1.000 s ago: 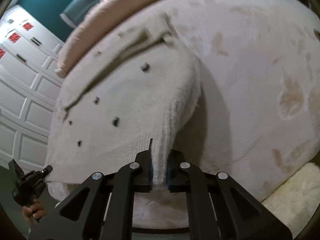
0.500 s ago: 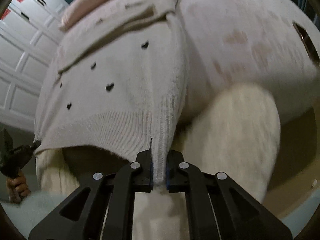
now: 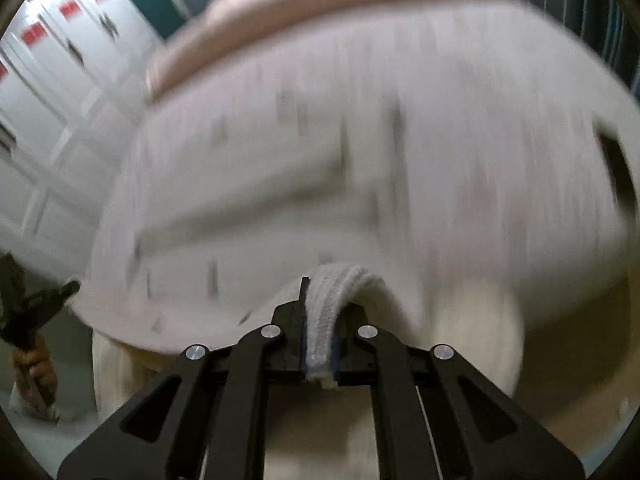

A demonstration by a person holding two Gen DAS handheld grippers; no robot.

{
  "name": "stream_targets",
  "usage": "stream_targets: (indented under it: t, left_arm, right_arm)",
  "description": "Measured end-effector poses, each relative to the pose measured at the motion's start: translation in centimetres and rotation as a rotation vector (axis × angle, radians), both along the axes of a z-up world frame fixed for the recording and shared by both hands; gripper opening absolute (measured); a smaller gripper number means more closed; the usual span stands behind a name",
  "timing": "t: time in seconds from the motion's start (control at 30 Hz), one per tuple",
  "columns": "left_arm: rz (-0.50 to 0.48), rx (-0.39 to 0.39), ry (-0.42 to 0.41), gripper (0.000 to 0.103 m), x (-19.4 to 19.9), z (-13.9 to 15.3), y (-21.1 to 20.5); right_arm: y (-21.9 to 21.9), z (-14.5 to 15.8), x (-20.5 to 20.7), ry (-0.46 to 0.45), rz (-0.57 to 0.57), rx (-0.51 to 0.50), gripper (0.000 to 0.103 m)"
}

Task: Fold small clothes

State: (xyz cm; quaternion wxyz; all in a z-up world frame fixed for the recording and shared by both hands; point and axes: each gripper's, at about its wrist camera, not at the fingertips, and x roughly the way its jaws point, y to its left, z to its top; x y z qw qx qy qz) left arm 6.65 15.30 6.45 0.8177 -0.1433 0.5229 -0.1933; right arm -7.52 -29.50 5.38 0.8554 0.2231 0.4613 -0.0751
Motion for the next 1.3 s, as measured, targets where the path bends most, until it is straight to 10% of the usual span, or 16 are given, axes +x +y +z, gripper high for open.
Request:
stream_targets:
  t: [0.13,0.27,0.37,0.43,0.57,0.77,0.97,1.0,1.07,1.3]
  left_arm:
    - [0.08,-0.066,-0.201,0.012,10.1,2.9,-3.3]
    - [0.273,0.004,-0.215,0.032,15.4,3.8,-4.9]
    - [0.378,-0.098,-0.275,0.069,14.9,6.5,-2.5]
    - [0.441,-0.101,-0.324,0.085,13.4,7.7,-0.9]
    - [0.414,-0.031,-0.289,0.085,11.0,5.7,1.3]
    - [0.314,0.066,-0.038,0.085,7.9,-5.4,0.0]
    - [0.231,0.052,0.028,0.083,11.4,-9.6,-2.7]
    - [0.22,0.054,0.06,0.076,11.5,-10.2,-3.1]
    - [0.169,0.021,0.168,0.013,12.3,-12.6,-3.1]
    - [0.181,-0.035,0.174,0.008,6.4,-12.6,1.0]
  right_arm:
    - [-5.4,2.0,11.2,-0.19,-0.112,0.04,0.01]
    - [-7.4,3.7,15.2,-0.27,-0.279,0.059,0.018]
    - [-6.0,7.1,12.0,-0.473,-0.364,-0.04,0.084]
    - [-5.5,8.2,9.8,-0.545,-0.372,-0.129,0.089]
    - [-5.2,5.1,7.2,-0.414,-0.333,-0.151,0.089]
    - [-5.1,-6.8,3.0,-0.057,-0.388,-0.019,0.087]
    - [-5.0,-9.7,2.8,0.006,-0.424,0.083,0.087]
    - [-5.1,-9.3,3.0,0.011,-0.426,0.075,0.087]
    - [-5.5,-9.2,3.6,0.008,-0.443,0.077,0.087]
    - [-6.5,-8.7,3.5,-0.024,-0.44,0.069,0.087]
